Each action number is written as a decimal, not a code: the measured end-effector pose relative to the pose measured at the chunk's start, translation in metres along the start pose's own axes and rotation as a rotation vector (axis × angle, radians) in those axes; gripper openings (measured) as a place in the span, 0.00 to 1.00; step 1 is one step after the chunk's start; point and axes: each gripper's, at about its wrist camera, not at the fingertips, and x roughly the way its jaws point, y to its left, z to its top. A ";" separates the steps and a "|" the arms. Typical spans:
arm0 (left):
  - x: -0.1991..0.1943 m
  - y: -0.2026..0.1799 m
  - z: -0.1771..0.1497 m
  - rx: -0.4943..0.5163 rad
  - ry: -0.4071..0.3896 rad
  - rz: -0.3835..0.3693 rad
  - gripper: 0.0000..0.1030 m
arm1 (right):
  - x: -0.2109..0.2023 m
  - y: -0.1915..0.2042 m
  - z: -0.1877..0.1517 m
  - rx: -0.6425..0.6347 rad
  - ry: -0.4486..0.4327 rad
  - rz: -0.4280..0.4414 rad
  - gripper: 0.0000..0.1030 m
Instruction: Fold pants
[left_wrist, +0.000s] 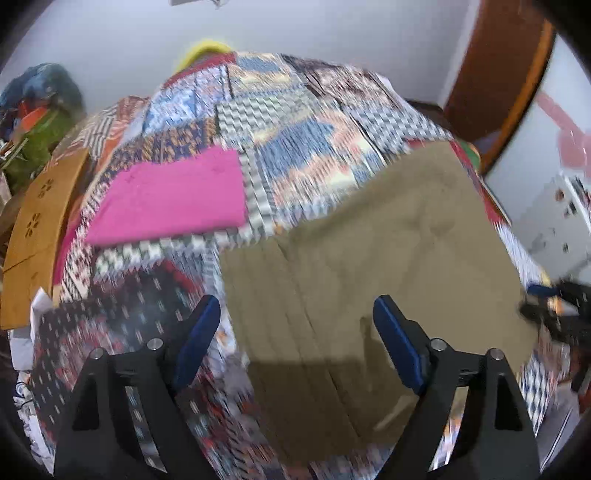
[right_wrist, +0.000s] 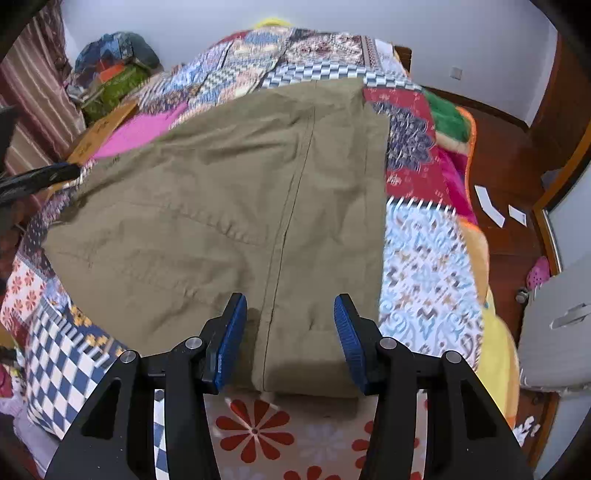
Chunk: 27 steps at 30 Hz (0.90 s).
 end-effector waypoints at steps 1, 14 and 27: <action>0.004 -0.004 -0.011 0.013 0.024 0.008 0.83 | 0.005 0.000 -0.002 0.004 0.013 -0.001 0.44; -0.020 0.007 -0.050 -0.078 -0.019 0.078 0.90 | -0.022 -0.007 -0.010 0.003 -0.017 -0.062 0.48; -0.041 0.021 -0.085 -0.389 0.032 -0.169 0.94 | -0.057 0.028 0.019 -0.054 -0.152 -0.015 0.51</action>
